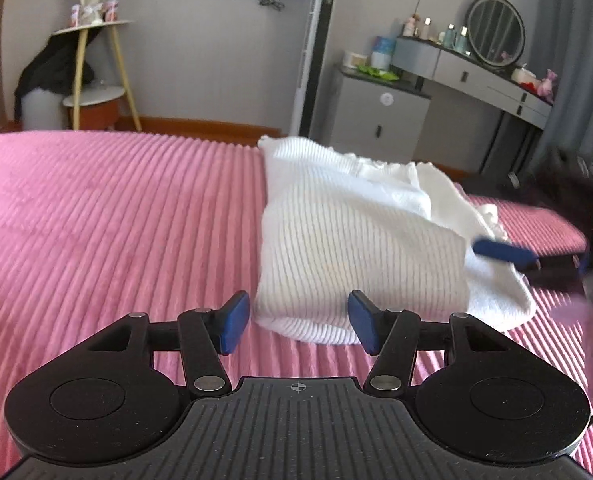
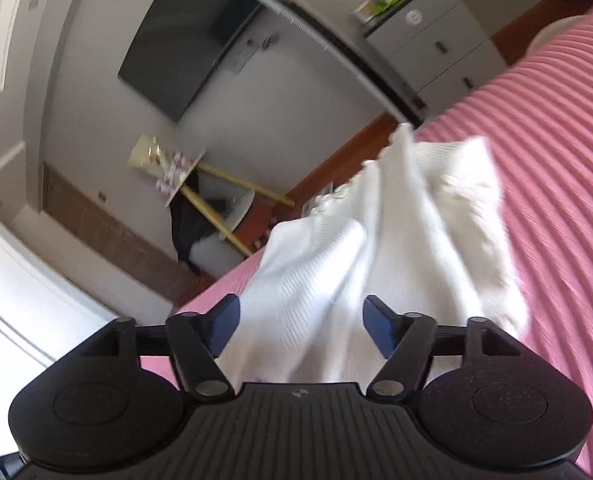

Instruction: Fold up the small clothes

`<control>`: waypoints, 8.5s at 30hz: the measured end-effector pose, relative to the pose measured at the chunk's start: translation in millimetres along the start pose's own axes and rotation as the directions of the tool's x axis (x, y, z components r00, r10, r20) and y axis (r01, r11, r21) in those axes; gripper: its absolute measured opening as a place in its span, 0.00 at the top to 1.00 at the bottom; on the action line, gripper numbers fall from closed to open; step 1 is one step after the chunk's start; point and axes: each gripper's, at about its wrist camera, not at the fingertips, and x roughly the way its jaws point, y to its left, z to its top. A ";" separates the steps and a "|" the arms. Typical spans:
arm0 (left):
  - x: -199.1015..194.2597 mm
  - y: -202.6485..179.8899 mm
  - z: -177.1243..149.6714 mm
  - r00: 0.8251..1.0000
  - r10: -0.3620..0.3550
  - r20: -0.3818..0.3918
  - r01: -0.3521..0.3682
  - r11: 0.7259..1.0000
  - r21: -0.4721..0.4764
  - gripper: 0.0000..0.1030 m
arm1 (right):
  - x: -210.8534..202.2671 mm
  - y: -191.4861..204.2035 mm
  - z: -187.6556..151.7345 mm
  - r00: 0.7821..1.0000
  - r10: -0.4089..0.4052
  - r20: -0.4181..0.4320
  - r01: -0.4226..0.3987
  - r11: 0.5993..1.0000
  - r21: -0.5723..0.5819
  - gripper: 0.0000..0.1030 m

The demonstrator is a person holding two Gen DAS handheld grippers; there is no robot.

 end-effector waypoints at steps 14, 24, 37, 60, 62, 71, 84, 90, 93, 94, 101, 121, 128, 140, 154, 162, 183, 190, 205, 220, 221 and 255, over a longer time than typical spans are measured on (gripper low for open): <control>6.7 4.3 -6.1 0.999 -0.022 0.037 0.022 1.000 -0.001 0.41 | 100.6 22.8 35.6 0.969 -0.133 -0.210 0.127 0.991 -0.043 0.74; 0.3 9.6 -1.7 0.994 -0.106 0.018 0.107 0.990 -0.094 0.36 | 46.4 117.6 30.1 0.944 -0.293 0.152 0.319 0.694 -0.646 0.79; 2.6 4.0 -7.7 0.991 -0.136 -0.010 0.135 0.989 -0.064 0.36 | -16.0 41.8 14.1 0.898 -0.404 0.173 0.440 0.821 -0.363 0.58; 64.1 -37.7 59.2 0.988 -0.127 -0.092 0.126 0.992 -0.011 0.30 | -35.1 -24.4 -48.3 0.969 -0.218 0.115 0.236 0.955 -0.177 0.90; 79.3 -38.7 52.7 0.983 -0.103 -0.154 0.107 0.994 0.019 0.29 | -33.5 -26.6 -49.1 0.970 -0.216 0.110 0.234 0.954 -0.187 0.90; 69.3 -25.5 34.9 0.983 -0.122 -0.134 0.129 0.990 0.047 0.22 | -58.2 -17.0 -38.9 0.974 -0.166 0.152 0.189 0.969 -0.156 0.86; 75.5 4.7 63.8 0.947 -0.279 -0.160 0.249 0.951 -0.183 0.02 | -55.4 -48.8 -30.5 0.967 -0.176 0.185 0.178 0.984 0.007 0.39; 112.3 5.5 70.6 0.908 -0.351 -0.227 0.300 0.925 -0.232 0.03 | -33.4 -66.7 -14.8 0.981 -0.145 0.126 0.135 0.987 0.087 0.28; 126.7 5.5 70.3 0.893 -0.385 -0.232 0.320 0.907 -0.274 0.03 | -13.0 -68.0 2.3 0.987 -0.139 0.083 0.135 0.990 0.045 0.26; 129.8 5.1 70.3 0.894 -0.388 -0.225 0.321 0.904 -0.283 0.03 | -6.6 -67.8 7.9 0.989 -0.135 0.067 0.133 0.991 0.033 0.26; 132.2 6.0 71.6 0.899 -0.396 -0.186 0.318 0.883 -0.346 0.40 | 21.3 -56.0 26.5 0.987 -0.158 -0.007 0.158 0.987 -0.035 0.55; -5.5 59.9 42.4 0.991 -0.116 -0.064 0.107 0.986 -0.130 0.38 | -14.4 30.0 -38.5 0.989 -0.141 -0.048 0.132 0.977 -0.168 0.46; -47.6 37.7 -25.8 0.989 -0.134 -0.065 0.130 0.990 -0.053 0.20 | -61.1 38.8 -82.2 0.998 -0.030 -0.058 0.025 0.996 -0.080 0.41; -30.1 34.8 -37.9 0.997 -0.022 -0.068 0.015 0.995 -0.096 0.35 | -38.3 68.2 -82.5 0.997 -0.069 -0.018 0.065 0.982 -0.177 0.89; -69.3 87.9 -4.1 0.999 -0.050 0.000 0.048 0.964 -0.263 0.19 | -54.6 86.7 -84.8 0.946 -0.296 0.132 0.324 0.828 -0.458 0.69; -0.6 40.2 35.5 0.999 -0.031 -0.009 0.029 0.980 -0.197 0.14 | 30.0 134.7 -86.5 0.922 -0.339 0.187 0.360 0.578 -0.732 0.75; 14.1 31.4 12.0 0.998 0.017 -0.059 -0.024 0.993 -0.119 0.01 | 31.4 125.3 -104.2 0.891 -0.387 0.237 0.403 0.437 -0.804 0.75; 11.4 25.6 -1.9 0.994 0.030 -0.102 -0.042 0.993 -0.114 0.00 | 22.6 114.0 -125.1 0.868 -0.445 0.222 0.411 0.391 -0.824 0.74; -35.2 20.7 -33.9 0.968 0.073 -0.240 -0.106 0.986 -0.128 0.01 | -18.6 128.7 -129.7 0.793 -0.586 0.167 0.503 0.475 -0.722 0.62; -153.6 -1.2 -53.1 0.981 0.072 -0.179 -0.095 0.988 -0.124 0.00 | -108.1 163.5 -189.1 0.796 -0.602 -0.063 0.487 0.700 -0.522 0.04; -157.1 -1.9 -51.4 0.981 0.075 -0.179 -0.097 0.988 -0.120 0.00 | -109.9 167.9 -189.2 0.790 -0.609 -0.063 0.495 0.696 -0.519 0.04; -178.0 2.9 -33.1 0.981 0.109 -0.158 -0.125 0.988 -0.092 0.00 | -108.2 217.5 -175.7 0.768 -0.640 0.028 0.516 0.592 -0.619 0.04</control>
